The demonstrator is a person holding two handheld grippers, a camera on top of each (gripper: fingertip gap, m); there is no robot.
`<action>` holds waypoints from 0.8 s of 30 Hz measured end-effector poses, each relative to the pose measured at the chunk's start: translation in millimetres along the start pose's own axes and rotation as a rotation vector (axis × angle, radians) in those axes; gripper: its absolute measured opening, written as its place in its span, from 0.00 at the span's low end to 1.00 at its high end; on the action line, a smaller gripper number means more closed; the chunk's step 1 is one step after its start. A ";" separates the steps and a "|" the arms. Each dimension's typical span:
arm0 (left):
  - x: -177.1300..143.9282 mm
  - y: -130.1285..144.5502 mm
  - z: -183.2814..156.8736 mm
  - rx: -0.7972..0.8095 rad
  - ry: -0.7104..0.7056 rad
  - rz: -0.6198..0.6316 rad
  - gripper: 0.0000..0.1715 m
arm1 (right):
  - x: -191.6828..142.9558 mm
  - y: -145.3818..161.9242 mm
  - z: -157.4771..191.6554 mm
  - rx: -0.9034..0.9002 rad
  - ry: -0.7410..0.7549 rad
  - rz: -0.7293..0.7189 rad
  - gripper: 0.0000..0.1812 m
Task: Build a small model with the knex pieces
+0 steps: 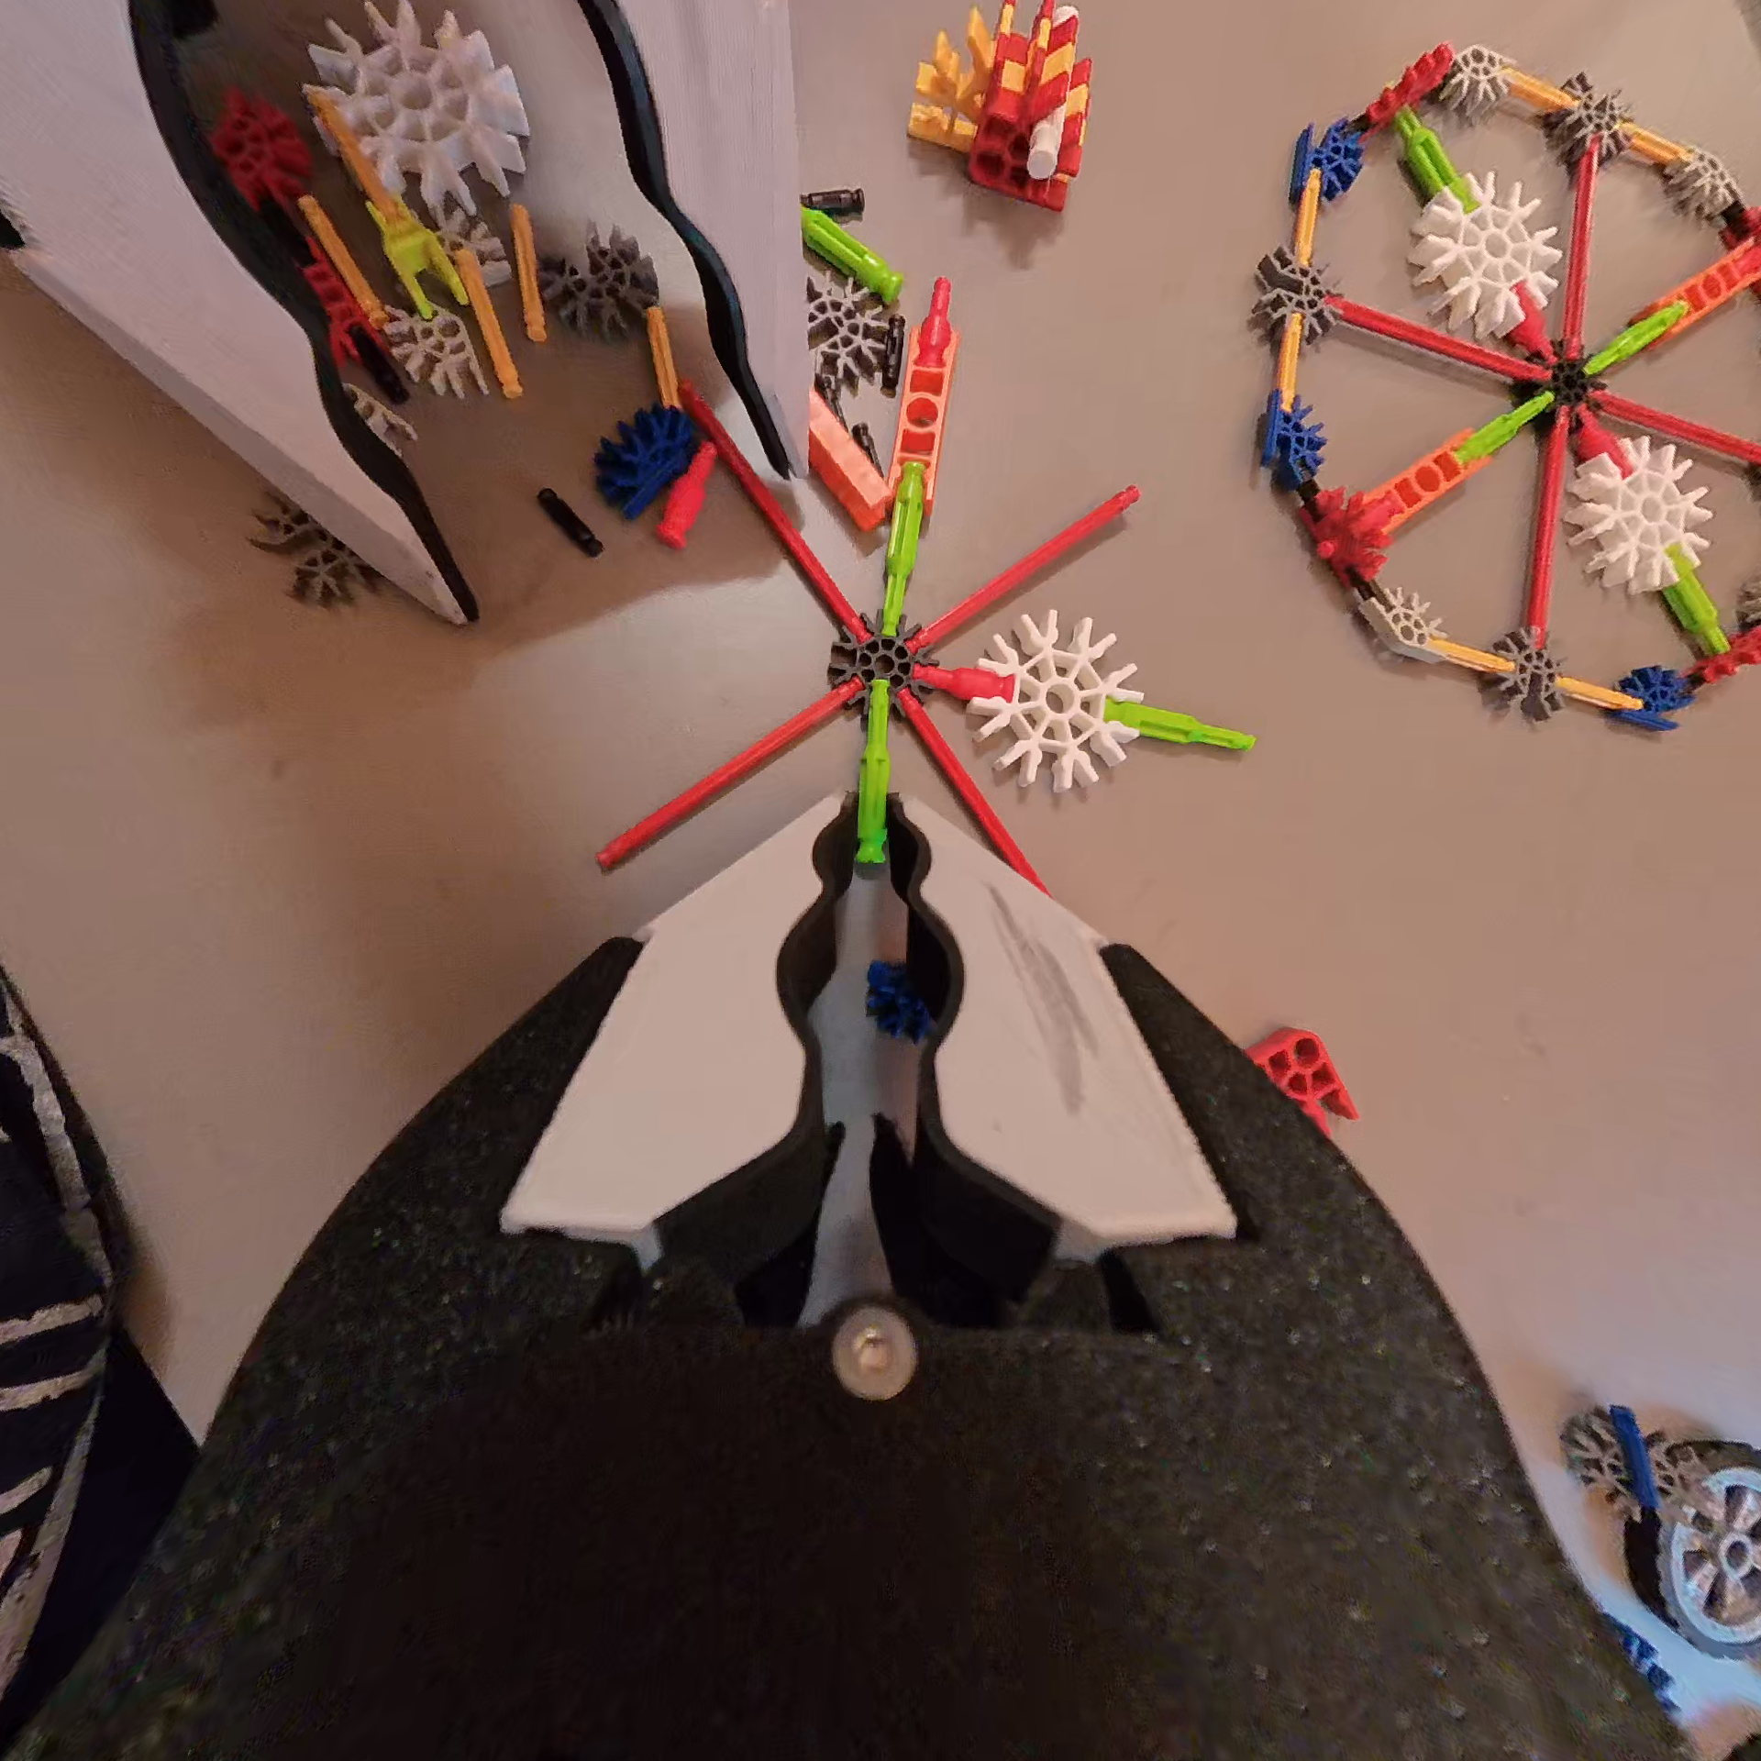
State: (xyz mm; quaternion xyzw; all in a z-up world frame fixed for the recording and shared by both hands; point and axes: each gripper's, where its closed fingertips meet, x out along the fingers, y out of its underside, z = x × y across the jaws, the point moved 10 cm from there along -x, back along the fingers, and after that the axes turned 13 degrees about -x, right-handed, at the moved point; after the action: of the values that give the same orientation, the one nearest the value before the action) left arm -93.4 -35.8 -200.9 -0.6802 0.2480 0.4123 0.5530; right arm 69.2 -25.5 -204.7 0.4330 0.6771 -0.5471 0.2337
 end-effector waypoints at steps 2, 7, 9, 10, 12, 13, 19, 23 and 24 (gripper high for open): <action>-0.4 -0.1 -0.8 0.007 -0.006 0.003 0.38 | -0.8 0.2 0.2 -0.001 0.003 0.008 0.03; -0.7 -0.3 -1.7 0.011 -0.004 0.008 0.38 | -3.6 -1.3 3.5 -0.005 0.003 0.001 0.03; -0.4 -0.3 -1.7 0.009 0.002 0.008 0.38 | -3.5 0.7 2.2 -0.001 0.008 0.004 0.03; -0.3 -0.5 -1.5 0.006 0.006 0.008 0.38 | -3.3 1.8 1.0 0.003 0.011 0.005 0.03; 0.5 -0.6 -1.0 -0.002 0.016 0.006 0.38 | -2.0 2.6 -0.8 0.008 0.007 0.003 0.03; 0.9 -0.6 -0.8 -0.008 0.022 0.004 0.38 | -1.4 2.2 -1.1 0.007 0.005 0.001 0.03; 1.5 -0.6 -0.9 -0.017 0.032 0.001 0.38 | -2.6 0.4 1.2 -0.004 -0.005 0.017 0.03; 1.8 -0.1 -0.8 -0.025 0.040 -0.003 0.38 | -2.6 1.0 1.3 0.013 -0.009 0.012 0.03; 1.8 -0.1 -0.7 -0.026 0.041 -0.004 0.38 | -2.4 0.8 0.8 0.017 -0.009 0.012 0.03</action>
State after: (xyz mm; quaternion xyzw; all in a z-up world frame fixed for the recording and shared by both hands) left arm -92.1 -36.3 -202.3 -0.6962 0.2528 0.4003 0.5396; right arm 71.0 -27.1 -203.5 0.4365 0.6688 -0.5534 0.2365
